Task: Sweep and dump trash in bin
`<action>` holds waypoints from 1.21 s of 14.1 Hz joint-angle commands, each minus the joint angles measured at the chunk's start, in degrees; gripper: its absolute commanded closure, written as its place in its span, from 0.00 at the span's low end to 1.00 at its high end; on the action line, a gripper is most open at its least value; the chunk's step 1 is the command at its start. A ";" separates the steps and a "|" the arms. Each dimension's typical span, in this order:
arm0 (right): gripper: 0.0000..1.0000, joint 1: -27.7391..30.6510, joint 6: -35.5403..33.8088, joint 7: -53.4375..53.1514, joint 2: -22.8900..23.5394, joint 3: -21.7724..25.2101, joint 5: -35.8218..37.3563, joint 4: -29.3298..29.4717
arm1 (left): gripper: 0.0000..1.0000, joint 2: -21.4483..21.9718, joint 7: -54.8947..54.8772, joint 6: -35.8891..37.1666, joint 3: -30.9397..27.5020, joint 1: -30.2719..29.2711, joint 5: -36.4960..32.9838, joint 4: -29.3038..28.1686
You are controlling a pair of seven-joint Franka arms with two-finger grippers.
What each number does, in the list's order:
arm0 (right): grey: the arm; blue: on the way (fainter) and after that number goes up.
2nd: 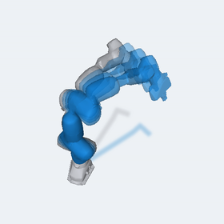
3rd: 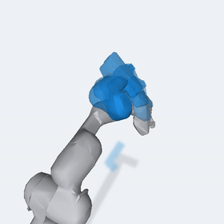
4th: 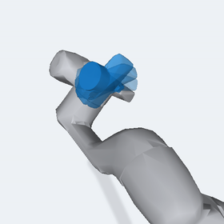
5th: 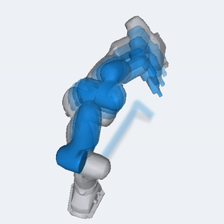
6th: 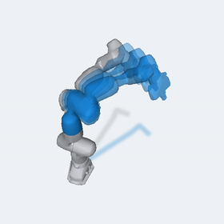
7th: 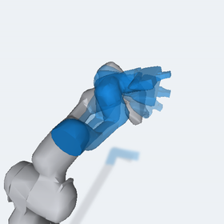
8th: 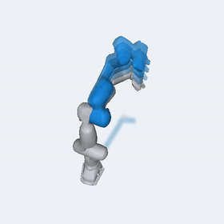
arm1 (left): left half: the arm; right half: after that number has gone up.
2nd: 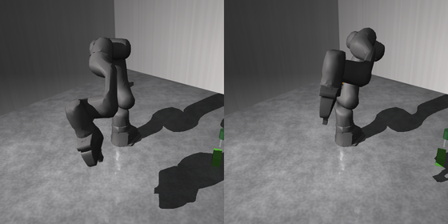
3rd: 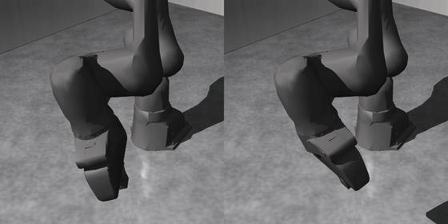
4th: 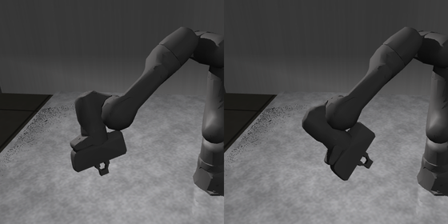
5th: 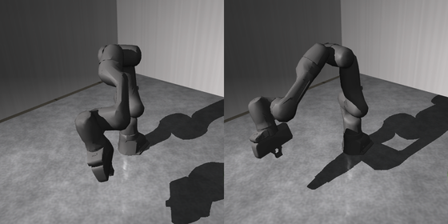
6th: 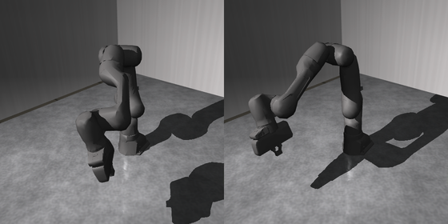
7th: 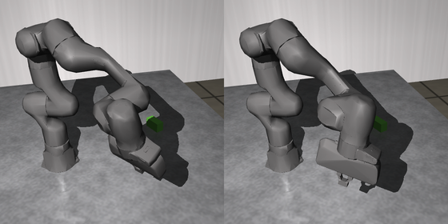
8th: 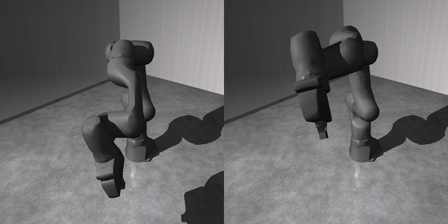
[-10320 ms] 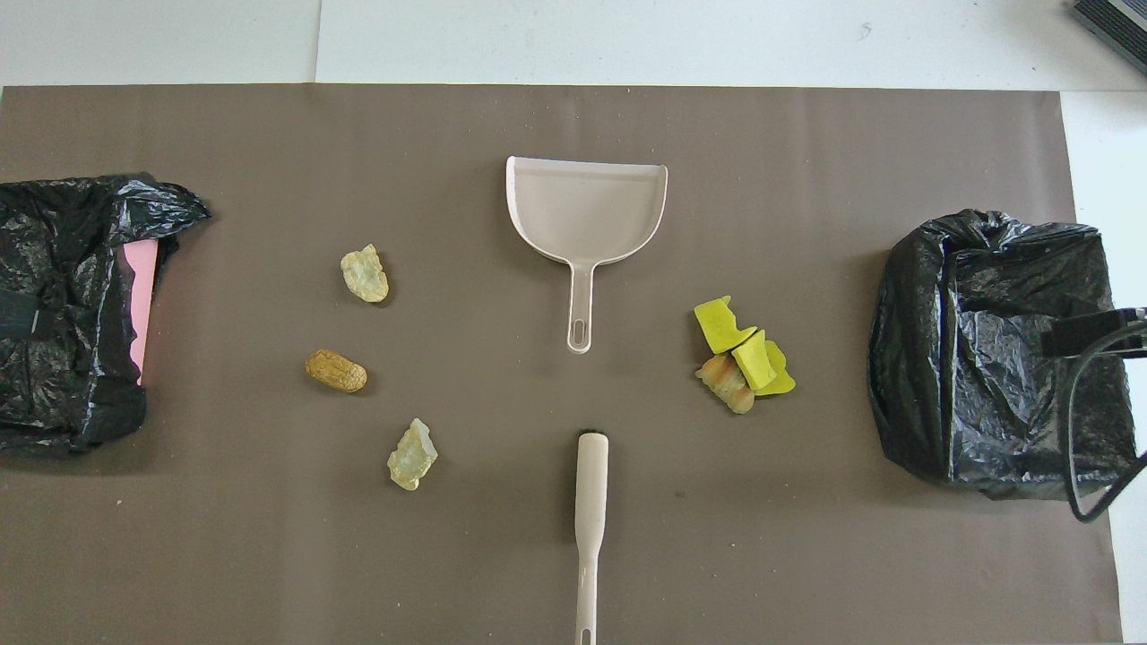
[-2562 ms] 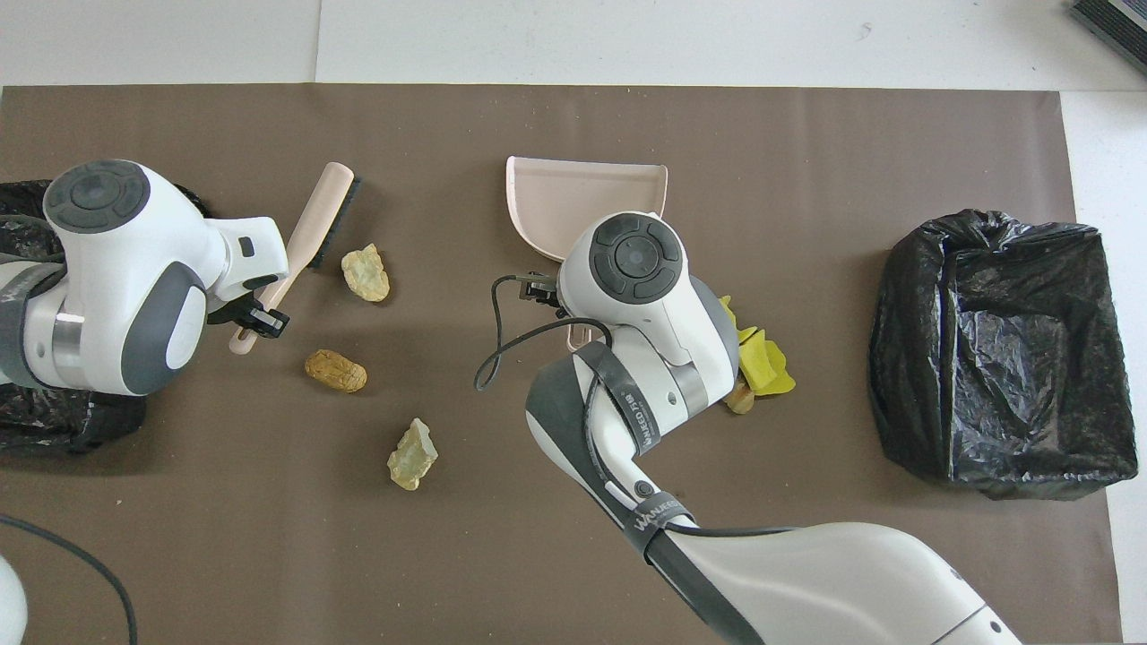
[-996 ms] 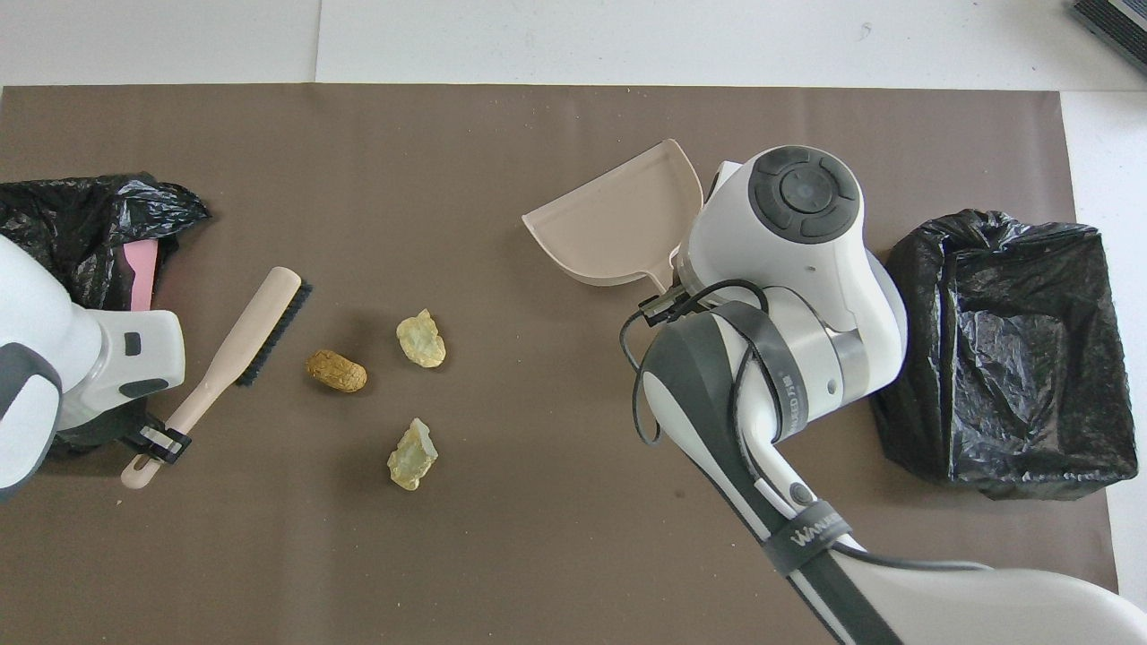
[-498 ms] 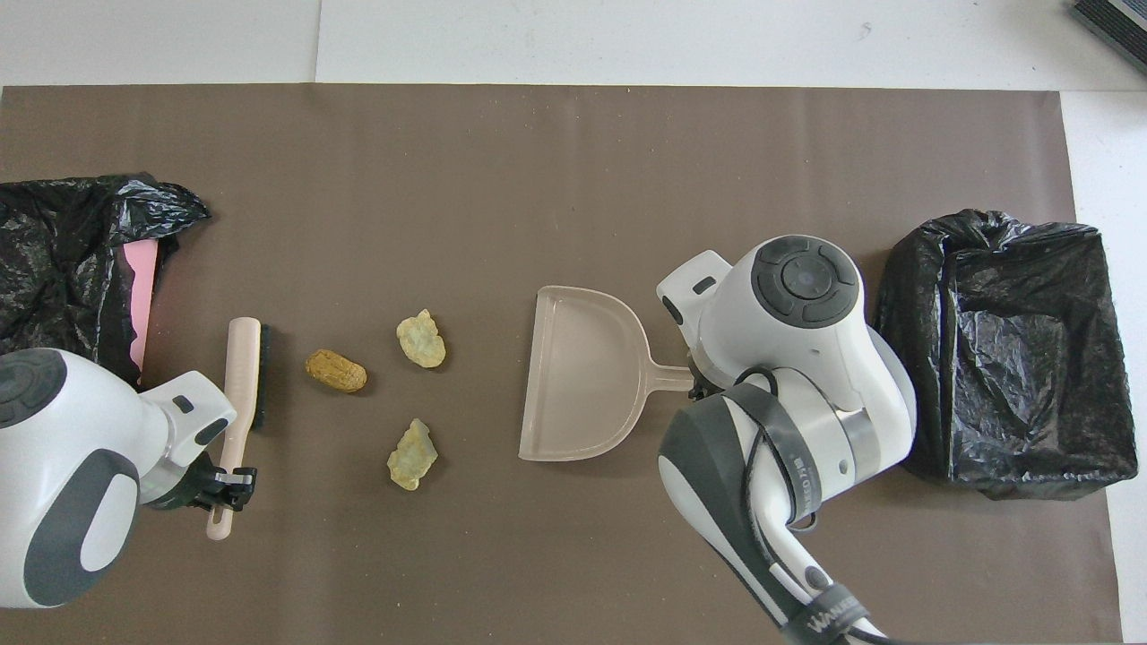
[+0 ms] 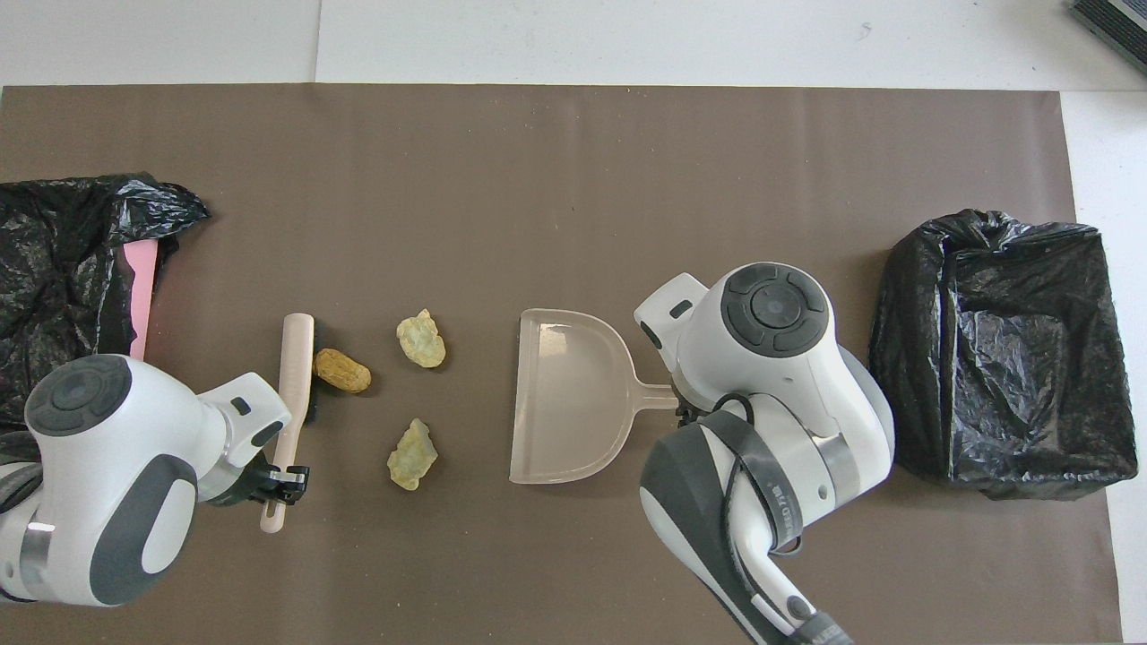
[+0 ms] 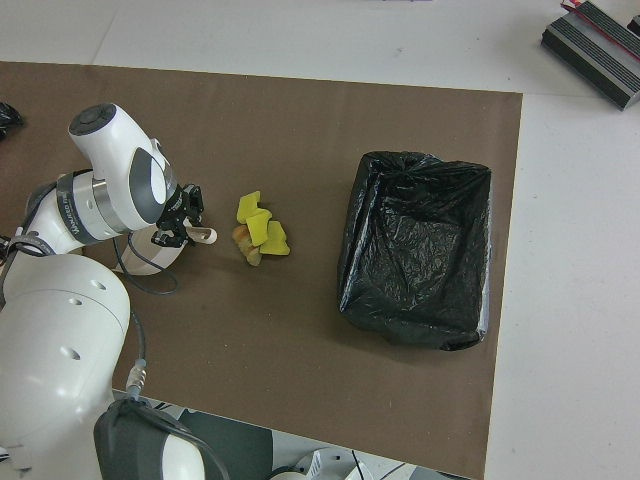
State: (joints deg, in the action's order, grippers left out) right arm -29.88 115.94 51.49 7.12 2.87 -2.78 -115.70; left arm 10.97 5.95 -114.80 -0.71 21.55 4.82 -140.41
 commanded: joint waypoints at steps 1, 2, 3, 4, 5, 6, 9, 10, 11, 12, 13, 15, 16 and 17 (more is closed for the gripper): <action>1.00 -0.44 1.39 -2.63 -0.44 -0.23 0.75 -1.02 | 1.00 -0.78 -1.63 -3.41 -0.78 5.24 0.98 -0.57; 1.00 -0.18 1.57 -2.63 -0.44 -0.23 0.75 -1.37 | 1.00 -0.78 -1.82 -3.67 -0.70 6.83 1.24 -0.48; 1.00 -0.01 1.66 -2.54 -0.36 -0.23 0.75 -1.54 | 1.00 -0.78 -1.73 -3.68 -0.70 8.50 2.72 -0.31; 1.00 0.00 2.18 -2.54 -0.10 -0.15 0.75 -1.72 | 1.00 -0.78 -1.38 -3.94 -0.78 10.25 4.83 -0.13; 1.00 0.00 2.71 -2.54 -0.09 -0.15 0.75 -2.16 | 1.00 -0.78 -0.86 -5.07 -0.70 12.45 6.24 -0.04; 1.00 0.00 2.71 -2.54 -0.09 -0.15 0.75 -2.16 | 1.00 -0.86 0.11 -6.13 -0.70 14.90 6.69 0.57; 1.00 0.00 2.62 -2.63 -0.27 -0.15 0.75 -2.25 | 1.00 -2.09 8.08 -5.35 -0.52 21.23 6.78 4.08; 1.00 0.00 2.62 -2.63 -0.27 -0.15 0.75 -2.25 | 1.00 -2.36 11.25 -4.39 -0.52 22.13 6.78 6.09; 1.00 0.00 2.62 -2.63 -0.27 -0.15 0.75 -2.25 | 1.00 -2.53 13.02 -1.51 -0.61 21.53 6.78 8.20; 1.00 0.00 2.62 -2.63 -0.27 -0.15 0.75 -2.25 | 1.00 -2.45 13.65 2.96 -0.96 21.17 6.78 10.66; 1.00 0.00 2.62 -2.63 -0.27 -0.15 0.75 -2.25 | 1.00 -2.01 15.30 7.79 -1.05 20.13 6.78 13.03; 1.00 0.00 2.62 -2.63 -0.27 -0.23 0.75 -2.33 | 1.00 1.13 21.09 14.40 -1.05 16.09 6.78 13.76; 1.00 0.00 2.62 -2.63 -0.27 -0.15 0.75 -2.51 | 1.00 2.03 24.43 18.34 -1.05 15.90 6.52 13.24; 1.00 0.00 2.71 -2.63 -0.36 -0.15 0.75 -2.86 | 1.00 3.25 29.42 21.51 -1.05 15.81 5.99 12.45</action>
State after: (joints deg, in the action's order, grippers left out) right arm -30.24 117.06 50.12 7.26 2.98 -2.78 -117.05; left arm 11.28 28.08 -98.91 -2.16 38.37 11.02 -126.82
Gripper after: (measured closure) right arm 0.670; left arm 0.736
